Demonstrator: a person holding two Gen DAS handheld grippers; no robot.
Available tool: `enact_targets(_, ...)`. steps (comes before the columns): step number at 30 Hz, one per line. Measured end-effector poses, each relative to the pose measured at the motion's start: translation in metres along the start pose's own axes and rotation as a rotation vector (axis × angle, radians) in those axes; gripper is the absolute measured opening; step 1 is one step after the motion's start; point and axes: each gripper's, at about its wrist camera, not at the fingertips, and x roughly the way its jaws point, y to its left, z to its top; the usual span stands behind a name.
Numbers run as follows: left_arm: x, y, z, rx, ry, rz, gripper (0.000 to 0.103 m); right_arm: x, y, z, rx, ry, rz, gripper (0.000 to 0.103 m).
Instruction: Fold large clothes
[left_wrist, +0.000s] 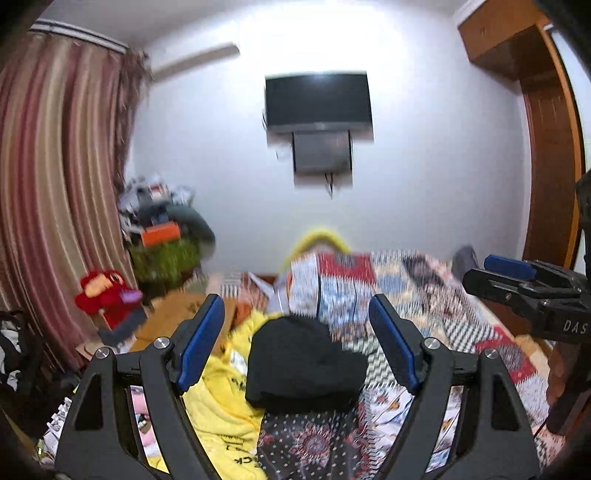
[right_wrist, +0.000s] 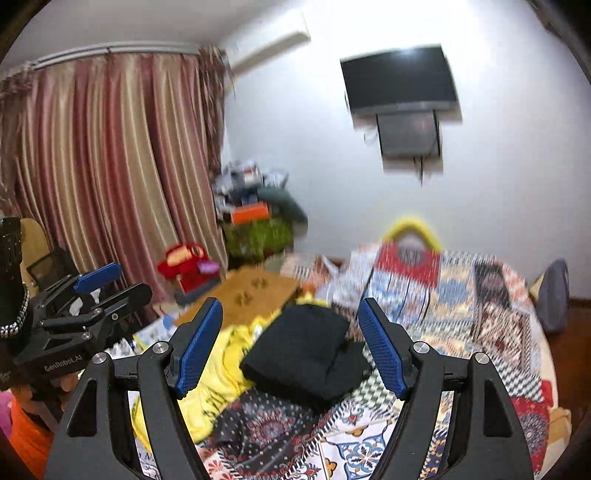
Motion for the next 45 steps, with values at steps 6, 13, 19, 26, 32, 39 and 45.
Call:
enact_targets(6,-0.058,-0.015,0.002,-0.022,-0.131,0.037,0.081,-0.039,0.019,-0.004,-0.016,-0.114,-0.008,0.073)
enact_targets(13,-0.084,-0.026,-0.008,-0.011,-0.19,0.101,0.087,-0.051,0.025,-0.013,0.002,-0.155,-0.029,0.082)
enact_targets(19,-0.09,-0.025,-0.011,-0.047,-0.177,0.098,0.097,-0.054,0.027,-0.014,-0.003,-0.182,-0.094,0.103)
enact_targets(26,-0.084,-0.024,-0.018,-0.074,-0.147,0.077,0.097,-0.053,0.031,-0.014,-0.024,-0.179,-0.117,0.103)
enact_targets(32,-0.078,-0.026,-0.023,-0.066,-0.133,0.091,0.097,-0.05,0.03,-0.016,-0.027,-0.162,-0.123,0.103)
enact_targets(39,-0.072,-0.025,-0.028,-0.076,-0.112,0.09,0.097,-0.051,0.028,-0.02,-0.017,-0.14,-0.124,0.103)
enact_targets(45,-0.068,-0.026,-0.028,-0.074,-0.1,0.091,0.097,-0.053,0.028,-0.02,-0.017,-0.132,-0.129,0.103)
